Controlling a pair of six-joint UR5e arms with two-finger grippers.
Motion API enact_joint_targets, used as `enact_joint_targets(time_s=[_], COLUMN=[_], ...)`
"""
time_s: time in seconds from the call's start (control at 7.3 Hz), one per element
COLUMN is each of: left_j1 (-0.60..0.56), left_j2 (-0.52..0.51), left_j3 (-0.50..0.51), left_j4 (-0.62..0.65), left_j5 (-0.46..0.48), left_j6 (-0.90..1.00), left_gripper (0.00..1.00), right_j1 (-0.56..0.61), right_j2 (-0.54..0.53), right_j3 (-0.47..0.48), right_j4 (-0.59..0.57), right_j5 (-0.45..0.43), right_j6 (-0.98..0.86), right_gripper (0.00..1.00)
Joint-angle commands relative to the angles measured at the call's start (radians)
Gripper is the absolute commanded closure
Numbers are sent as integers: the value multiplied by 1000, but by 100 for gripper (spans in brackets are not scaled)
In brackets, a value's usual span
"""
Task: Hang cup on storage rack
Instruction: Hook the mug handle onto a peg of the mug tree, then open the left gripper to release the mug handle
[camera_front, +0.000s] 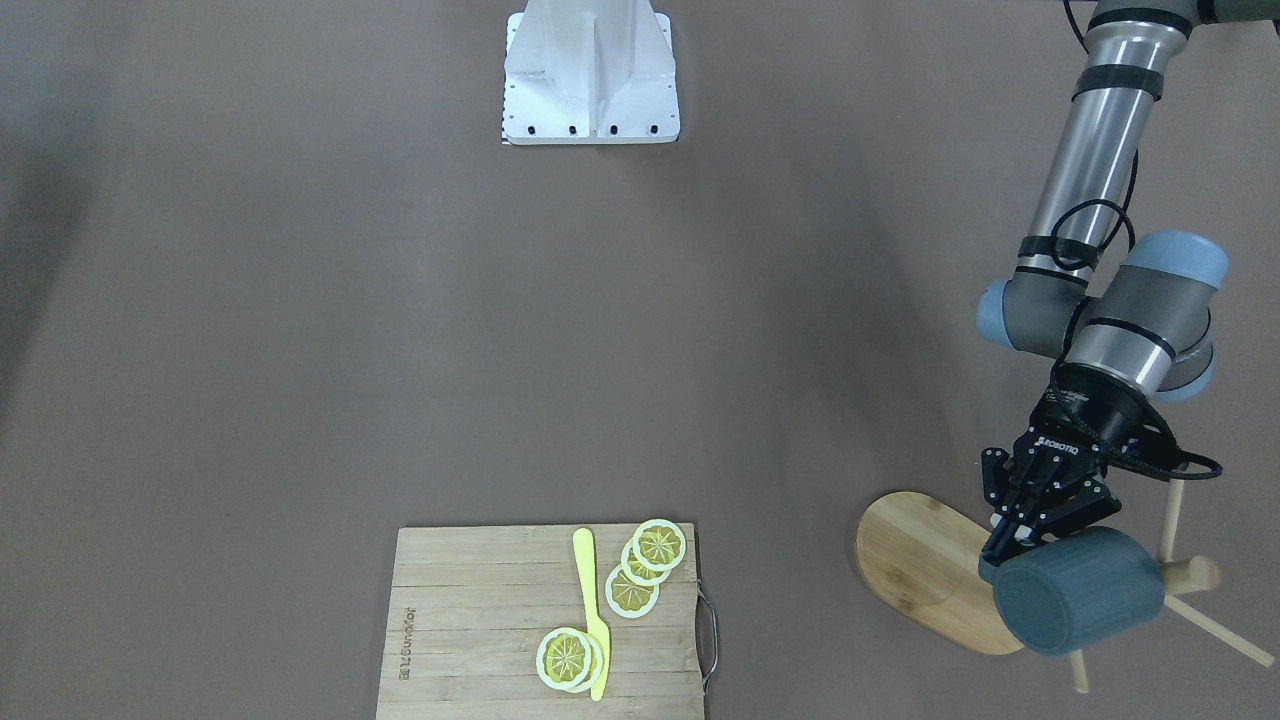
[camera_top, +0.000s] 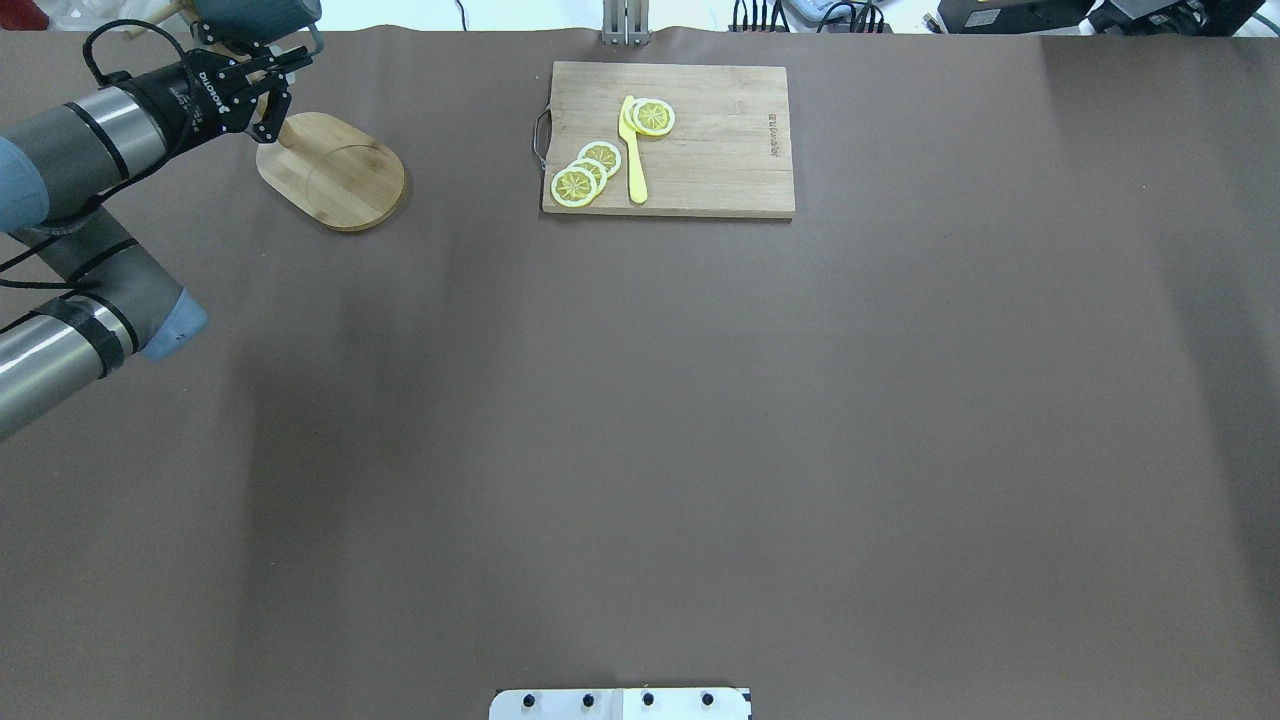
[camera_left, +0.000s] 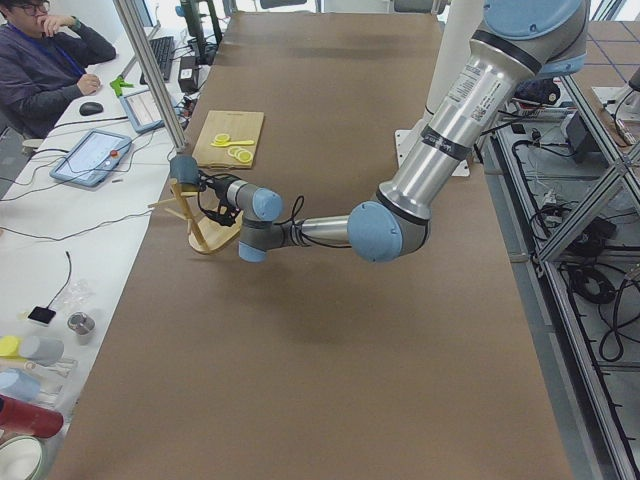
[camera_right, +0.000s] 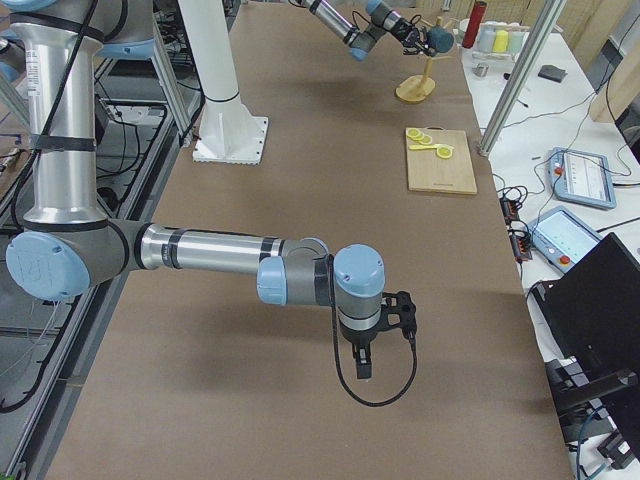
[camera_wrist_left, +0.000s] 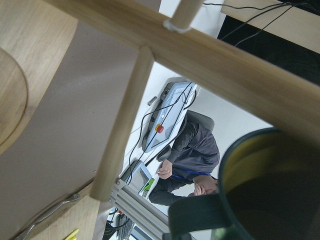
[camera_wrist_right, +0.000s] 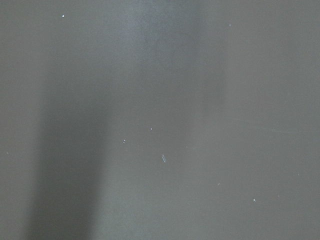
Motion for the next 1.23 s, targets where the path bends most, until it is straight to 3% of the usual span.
enact_joint_targets(time_s=[0.0,0.14,0.27,1.1], left_j1=[0,0,2,-1], left_j2=[2,0,0,12], left_j3=[1,-1,-2,-10], left_j4=[0,0,0,-56], left_j5=[0,0,0,-24], left_j6=[0,0,2,2], left_gripper=[95,38,2,1], right_j1=[0,0,0,0], right_j2=[5,6,8,8], right_j3=[0,0,0,0], right_j4=[-1,-1,-1,0], right_j5=[-1,-1,-1,0], right_j6=[5,6,5,11], right_gripper=[0,0,0,0])
